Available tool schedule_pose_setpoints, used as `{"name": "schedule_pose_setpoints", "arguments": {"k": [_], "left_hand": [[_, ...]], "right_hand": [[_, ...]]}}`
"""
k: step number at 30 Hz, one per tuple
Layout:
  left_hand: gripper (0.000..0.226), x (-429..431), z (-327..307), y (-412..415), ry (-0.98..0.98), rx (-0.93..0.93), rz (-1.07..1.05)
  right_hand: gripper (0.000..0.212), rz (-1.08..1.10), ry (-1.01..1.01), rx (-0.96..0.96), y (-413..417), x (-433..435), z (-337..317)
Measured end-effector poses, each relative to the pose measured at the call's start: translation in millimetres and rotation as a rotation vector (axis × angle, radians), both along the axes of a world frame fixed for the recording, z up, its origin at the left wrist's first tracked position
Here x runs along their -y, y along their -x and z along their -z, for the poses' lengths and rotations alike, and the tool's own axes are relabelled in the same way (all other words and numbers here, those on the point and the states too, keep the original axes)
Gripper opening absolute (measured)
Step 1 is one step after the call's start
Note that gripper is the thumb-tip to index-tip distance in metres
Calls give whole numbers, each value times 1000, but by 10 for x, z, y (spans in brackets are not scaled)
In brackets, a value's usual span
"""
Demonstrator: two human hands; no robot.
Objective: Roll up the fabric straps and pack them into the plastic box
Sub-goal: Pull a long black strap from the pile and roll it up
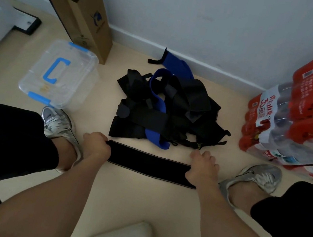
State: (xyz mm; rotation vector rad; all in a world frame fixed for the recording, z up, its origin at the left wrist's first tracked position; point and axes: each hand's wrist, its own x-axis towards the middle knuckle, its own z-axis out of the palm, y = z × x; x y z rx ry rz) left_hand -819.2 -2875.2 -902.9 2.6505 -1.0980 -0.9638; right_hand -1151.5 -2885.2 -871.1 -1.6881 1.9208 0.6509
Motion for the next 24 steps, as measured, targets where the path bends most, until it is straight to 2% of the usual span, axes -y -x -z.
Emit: {"name": "schedule_pose_setpoints", "arguments": {"k": [3, 4, 6, 8, 10, 12, 14, 15, 17, 19, 20, 22, 24], "left_hand": [[33, -5, -132, 139, -52, 307, 354], [34, 17, -151, 208, -5, 319, 455], [36, 59, -132, 352, 33, 134, 604], [39, 75, -100, 486, -87, -59, 716], [47, 60, -79, 567, -242, -103, 792], [50, 90, -46, 600, -330, -69, 800], [39, 199, -64, 658, -264, -87, 656], [37, 279, -78, 697, -173, -127, 460], [49, 472, -124, 775, 17, -243, -24], [63, 644, -159, 782, 123, -264, -345], [64, 703, -161, 744, 150, -226, -422], [70, 776, -104, 605, 191, -206, -484], [78, 805, -15, 468, 211, -348, -495]], "right_hand": [[68, -11, -131, -71, 93, 46, 58], [67, -7, -167, -81, 111, 42, 87], [62, -33, -182, -81, 105, 8, 148], [49, -53, -159, -65, 86, -2, 199], [33, 22, -118, -33, 92, 35, 232], [28, 123, -46, -74, 121, 86, 230], [31, 152, 62, -193, 129, 121, 195], [34, 173, 157, -214, 117, 151, 188], [45, 242, 392, -141, 27, 270, 134], [62, 190, 600, -31, -119, 431, 83], [70, 126, 647, 54, -216, 504, 60], [84, -21, 605, 282, -459, 617, 19], [87, -122, 470, 431, -713, 654, 43]]}}
